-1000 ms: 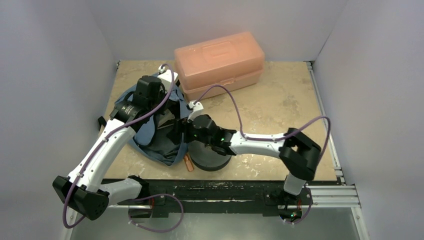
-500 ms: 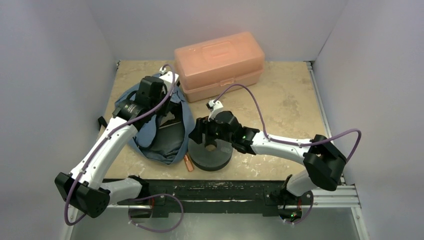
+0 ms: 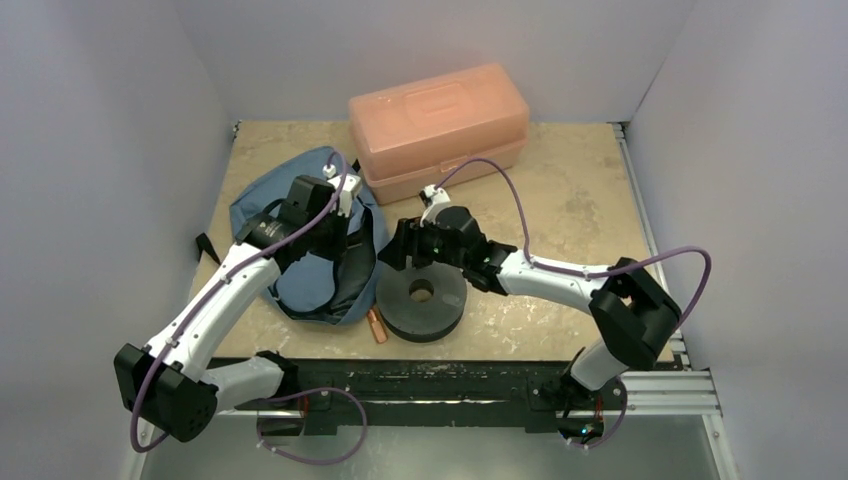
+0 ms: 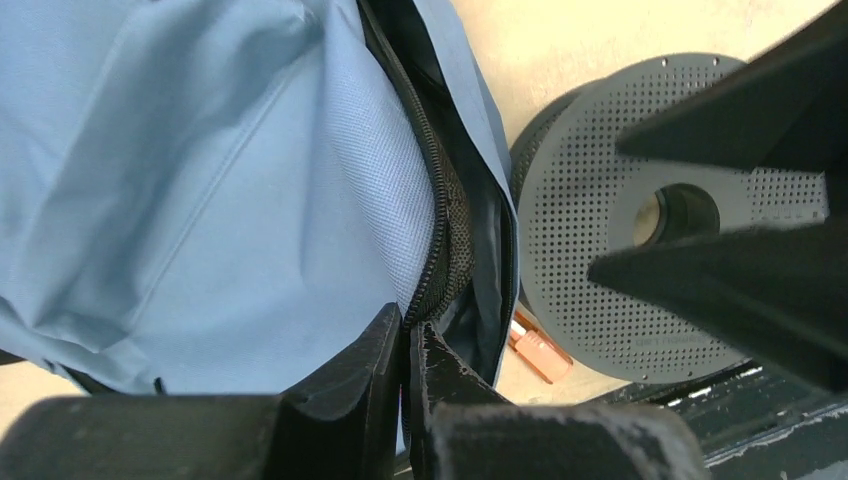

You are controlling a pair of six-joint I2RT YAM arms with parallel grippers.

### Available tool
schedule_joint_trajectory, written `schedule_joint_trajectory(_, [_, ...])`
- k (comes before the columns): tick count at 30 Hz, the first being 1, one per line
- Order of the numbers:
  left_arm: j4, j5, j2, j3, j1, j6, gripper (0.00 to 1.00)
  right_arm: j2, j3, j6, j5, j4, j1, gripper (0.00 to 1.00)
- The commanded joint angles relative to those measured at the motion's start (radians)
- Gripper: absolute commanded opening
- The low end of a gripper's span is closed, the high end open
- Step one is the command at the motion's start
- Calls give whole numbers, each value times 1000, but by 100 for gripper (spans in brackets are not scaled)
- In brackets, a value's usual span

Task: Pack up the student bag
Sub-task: Zip the student bag at the center of the board.

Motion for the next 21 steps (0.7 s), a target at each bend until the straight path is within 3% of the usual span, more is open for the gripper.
schedule_joint_trajectory(1, [2,75,-5,-39,2,-63,5,-24,85,16,-33,4,-32,69])
schedule_joint_trajectory(7, [-23,72,-10,-23,2,-55,0,-28,113,-13,-8,-22,-39,69])
schedule_joint_trajectory(15, [-91,-46,-109,-18,2,-4,0,19,300,-57,44,-146,-52,68])
schedule_joint_trajectory(20, [-42,34,-111,-19,3,-36,0,32,321,-27,11,-124,-51,67])
schedule_joint_trajectory(21, [-20,60,-103,-19,4,-58,6,27,314,-21,4,-124,-51,66])
